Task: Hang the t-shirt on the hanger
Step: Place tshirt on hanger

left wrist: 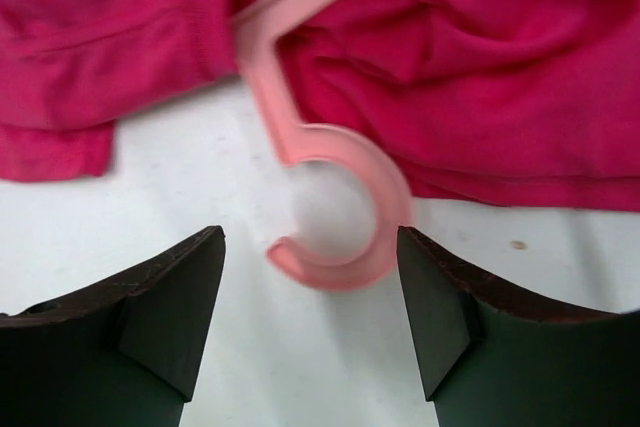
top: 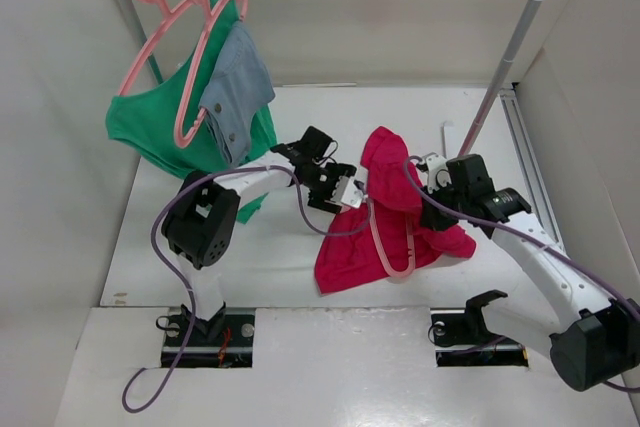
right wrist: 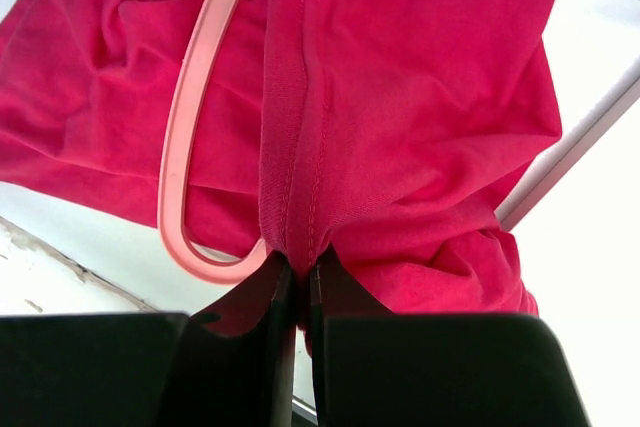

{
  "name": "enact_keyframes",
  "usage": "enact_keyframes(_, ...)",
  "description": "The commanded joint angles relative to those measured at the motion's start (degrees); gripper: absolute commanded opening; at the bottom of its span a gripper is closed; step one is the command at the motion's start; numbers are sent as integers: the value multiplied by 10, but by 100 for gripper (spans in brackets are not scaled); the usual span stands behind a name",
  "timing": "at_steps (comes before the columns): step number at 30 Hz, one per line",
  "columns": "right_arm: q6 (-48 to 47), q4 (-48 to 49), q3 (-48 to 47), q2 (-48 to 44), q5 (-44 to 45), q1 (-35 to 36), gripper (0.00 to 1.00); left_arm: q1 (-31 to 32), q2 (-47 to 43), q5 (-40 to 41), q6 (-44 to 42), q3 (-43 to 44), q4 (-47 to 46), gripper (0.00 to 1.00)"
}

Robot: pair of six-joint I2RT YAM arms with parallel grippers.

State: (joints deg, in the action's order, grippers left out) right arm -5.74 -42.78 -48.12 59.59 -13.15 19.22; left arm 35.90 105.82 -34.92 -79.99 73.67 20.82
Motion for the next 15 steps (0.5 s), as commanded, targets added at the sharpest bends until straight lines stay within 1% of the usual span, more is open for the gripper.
enact_keyframes(1, -15, 30, -15, 0, -9, -1, 0, 4, 15, -2, -66, 10, 85, 67)
enact_keyframes(3, -15, 30, -15, 5, -9, -2, 0, 4, 21, -7, -78, 10, 100, 68)
enact_keyframes(5, -15, 30, -15, 5, -9, -2, 0, 4, 21, 7, -83, 5, 100, 68)
enact_keyframes(6, -15, 30, -15, 5, -9, -2, 0, 12, 27, 12, -71, 5, 100, 68)
enact_keyframes(9, -15, 30, -15, 5, -15, -7, 0, 23, 33, 34, 9, 5, 20, 68)
enact_keyframes(10, -15, 30, -15, 5, -15, -7, 0, 23, 33, 59, 34, 5, 4, 68)
enact_keyframes(12, -15, 30, -15, 5, -15, -7, 0, 32, 39, 98, 34, -18, -26, 62)
enact_keyframes(14, -20, 23, -15, 5, -15, -7, 0, 40, 45, 149, -1, -48, -31, 47)
enact_keyframes(15, -20, 23, -21, 5, -15, -7, 0, 45, 45, 160, -1, -58, -37, 38)
